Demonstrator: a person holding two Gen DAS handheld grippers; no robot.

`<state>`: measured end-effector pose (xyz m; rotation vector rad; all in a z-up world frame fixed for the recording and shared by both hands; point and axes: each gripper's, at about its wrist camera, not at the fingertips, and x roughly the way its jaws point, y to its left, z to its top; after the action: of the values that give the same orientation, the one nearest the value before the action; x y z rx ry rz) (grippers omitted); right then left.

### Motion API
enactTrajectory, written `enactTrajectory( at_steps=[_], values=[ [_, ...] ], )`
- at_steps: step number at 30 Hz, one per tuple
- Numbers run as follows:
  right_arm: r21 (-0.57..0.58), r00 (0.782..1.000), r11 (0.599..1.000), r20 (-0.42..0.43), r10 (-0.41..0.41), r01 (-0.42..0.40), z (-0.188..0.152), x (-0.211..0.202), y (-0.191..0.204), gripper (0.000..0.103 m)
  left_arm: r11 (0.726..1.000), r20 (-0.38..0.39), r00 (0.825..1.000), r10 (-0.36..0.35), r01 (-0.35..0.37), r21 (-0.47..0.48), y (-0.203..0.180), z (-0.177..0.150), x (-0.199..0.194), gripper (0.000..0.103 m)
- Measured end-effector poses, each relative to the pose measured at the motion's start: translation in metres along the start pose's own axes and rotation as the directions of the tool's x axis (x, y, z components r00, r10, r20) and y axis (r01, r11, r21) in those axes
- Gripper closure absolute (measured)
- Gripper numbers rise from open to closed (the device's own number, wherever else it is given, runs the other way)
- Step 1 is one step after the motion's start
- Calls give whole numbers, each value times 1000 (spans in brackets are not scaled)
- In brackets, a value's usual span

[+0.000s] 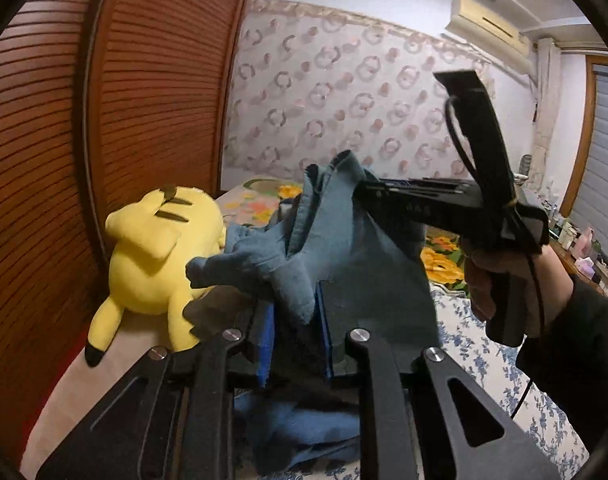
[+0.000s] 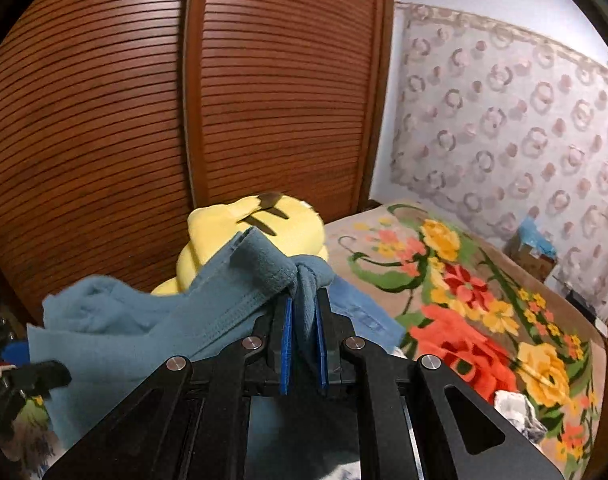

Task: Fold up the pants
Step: 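Lift the folded shorts with both grippers and carry them toward the jeans stack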

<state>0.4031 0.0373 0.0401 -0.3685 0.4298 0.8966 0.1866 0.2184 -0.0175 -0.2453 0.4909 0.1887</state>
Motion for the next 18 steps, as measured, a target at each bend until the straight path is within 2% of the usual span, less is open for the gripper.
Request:
enactTrajectory(
  at_steps=[5,7,10,12,14,18],
  values=[
    [26,999,1000,-32,7,-6,3,18,-7,93,1000,-9,1000,15,-15,-17,7,-3,-1,75],
    [49,999,999,-39,6,-4,4,19,-10,89,1000,2,1000,24,-24,-16,7,-3,-5,66],
    [78,1000,997,-30,10,-7,7,15,-16,81,999,22,999,25,-25,-22,9,-1,-13,59],
    [83,1000,997,-9,-1,2,11,11,-16,72,999,40,999,21,-20,-26,9,3,-18,57],
    [96,1000,995,28,2,-4,14,-1,-19,68,1000,60,998,16,-15,-16,7,9,-22,56],
    [123,997,992,71,5,-14,14,-30,-26,67,999,67,998,9,-11,29,-3,20,-19,56]
  ],
)
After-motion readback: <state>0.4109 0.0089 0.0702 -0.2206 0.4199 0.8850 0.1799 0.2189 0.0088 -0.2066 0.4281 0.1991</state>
